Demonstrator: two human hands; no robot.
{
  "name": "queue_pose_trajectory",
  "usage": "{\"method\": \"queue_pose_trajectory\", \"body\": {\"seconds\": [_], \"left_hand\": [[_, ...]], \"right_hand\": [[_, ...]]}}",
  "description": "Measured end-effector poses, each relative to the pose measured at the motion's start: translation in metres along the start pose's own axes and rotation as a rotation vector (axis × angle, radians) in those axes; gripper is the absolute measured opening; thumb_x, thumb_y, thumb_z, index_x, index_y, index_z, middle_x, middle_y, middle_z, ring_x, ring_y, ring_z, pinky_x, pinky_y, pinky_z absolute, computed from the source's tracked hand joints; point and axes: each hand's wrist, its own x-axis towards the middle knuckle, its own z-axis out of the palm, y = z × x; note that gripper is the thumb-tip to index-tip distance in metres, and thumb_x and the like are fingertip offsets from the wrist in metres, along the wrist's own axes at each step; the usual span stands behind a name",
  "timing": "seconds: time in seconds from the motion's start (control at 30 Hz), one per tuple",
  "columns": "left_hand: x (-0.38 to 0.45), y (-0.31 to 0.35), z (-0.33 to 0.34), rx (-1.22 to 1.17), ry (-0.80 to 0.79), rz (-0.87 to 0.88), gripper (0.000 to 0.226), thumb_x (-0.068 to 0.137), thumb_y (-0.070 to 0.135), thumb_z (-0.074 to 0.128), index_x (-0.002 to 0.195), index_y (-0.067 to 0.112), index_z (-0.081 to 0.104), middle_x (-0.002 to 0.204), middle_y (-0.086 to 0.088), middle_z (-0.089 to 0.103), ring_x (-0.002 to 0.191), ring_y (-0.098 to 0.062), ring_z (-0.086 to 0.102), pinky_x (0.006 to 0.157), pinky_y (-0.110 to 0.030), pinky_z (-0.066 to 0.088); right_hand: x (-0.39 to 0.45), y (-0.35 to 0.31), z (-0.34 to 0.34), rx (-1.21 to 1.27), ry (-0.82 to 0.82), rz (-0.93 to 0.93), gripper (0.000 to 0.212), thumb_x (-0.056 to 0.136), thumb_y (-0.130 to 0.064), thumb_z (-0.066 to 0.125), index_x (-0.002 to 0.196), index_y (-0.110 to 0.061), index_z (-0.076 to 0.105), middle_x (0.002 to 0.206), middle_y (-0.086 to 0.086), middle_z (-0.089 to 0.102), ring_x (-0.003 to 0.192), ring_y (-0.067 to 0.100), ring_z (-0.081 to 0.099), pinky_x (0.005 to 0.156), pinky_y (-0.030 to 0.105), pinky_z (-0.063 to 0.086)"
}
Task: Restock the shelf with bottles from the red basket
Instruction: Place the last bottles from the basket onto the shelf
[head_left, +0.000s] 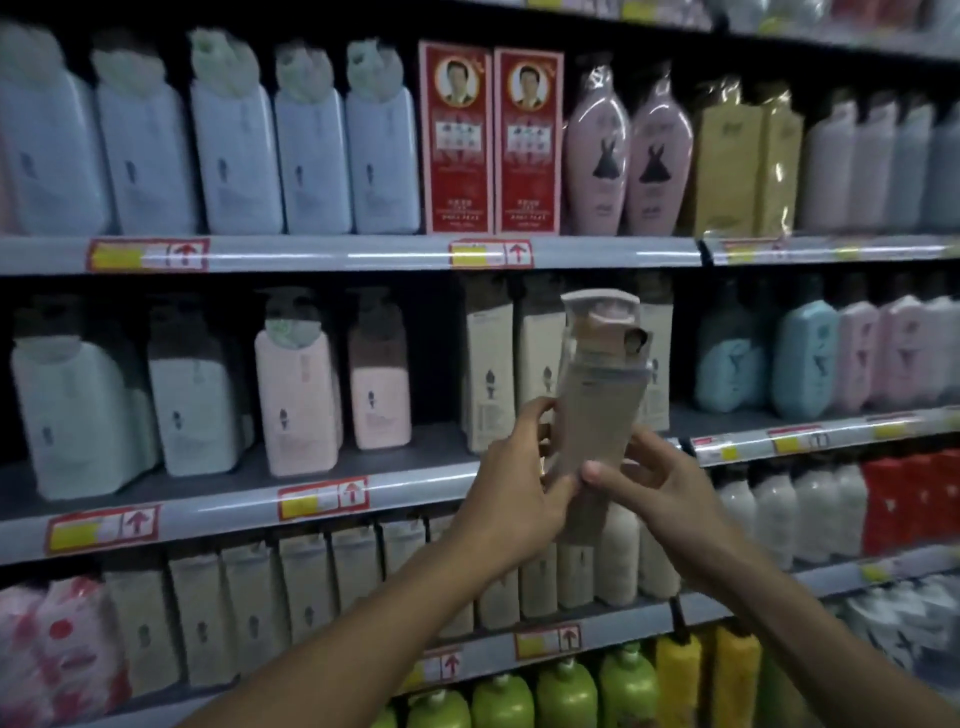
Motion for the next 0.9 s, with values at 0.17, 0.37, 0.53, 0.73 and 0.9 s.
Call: {"method": "queue_pose_trajectory", "body": {"seconds": [0.17,0.37,0.53,0.73,0.9], "left_hand": [[0.065,-0.008,0.037,0.031,0.134,0.072,0.057,0.093,0.019,0.070,0.137,0.042,0.043,0.124,0.013,0.068,0.110,0.000,0.066,0.089,-0.033,0.061],[0.127,-0.031,0.079,0.047,0.285,0.078,0.050,0.087,0.012,0.067,0.128,0.038,0.054,0.116,0.010,0.065,0.103,-0.007,0.066,0.083,-0.037,0.060],[0.147,-0.040,0.106,0.112,0.274,0.054,0.051,0.093,0.030,0.065,0.141,0.035,0.048,0.128,0.010,0.059,0.114,-0.009,0.063,0.092,-0.035,0.058],[0.157,-0.037,0.116,0.234,0.301,0.058,0.051,0.099,0.032,0.059,0.146,0.032,0.042,0.132,0.010,0.055,0.121,-0.009,0.055,0.101,-0.033,0.052],[0.155,-0.048,0.120,0.228,0.345,0.052,0.052,0.098,0.033,0.055,0.148,0.033,0.039,0.134,0.013,0.056,0.122,-0.008,0.058,0.101,-0.035,0.053]], "right_hand": [[0.068,0.022,-0.036,-0.150,0.002,-0.158,0.043,0.091,-0.013,0.074,0.132,-0.025,0.063,0.119,-0.012,0.074,0.114,0.004,0.068,0.093,0.025,0.056],[0.143,0.052,-0.072,-0.342,0.023,-0.292,0.056,0.091,-0.013,0.075,0.142,-0.024,0.055,0.125,-0.004,0.055,0.120,-0.006,0.056,0.105,0.025,0.049],[0.160,0.072,-0.084,-0.224,0.062,-0.328,0.043,0.097,-0.004,0.065,0.138,-0.020,0.060,0.127,-0.007,0.071,0.118,0.007,0.066,0.094,0.023,0.056],[0.165,0.085,-0.084,-0.146,0.133,-0.308,0.041,0.098,-0.004,0.063,0.133,-0.024,0.060,0.122,-0.008,0.074,0.115,0.006,0.069,0.097,0.029,0.057],[0.164,0.086,-0.074,-0.101,0.131,-0.344,0.046,0.099,0.001,0.060,0.140,-0.020,0.054,0.128,-0.008,0.070,0.119,0.006,0.067,0.095,0.019,0.054]]}}
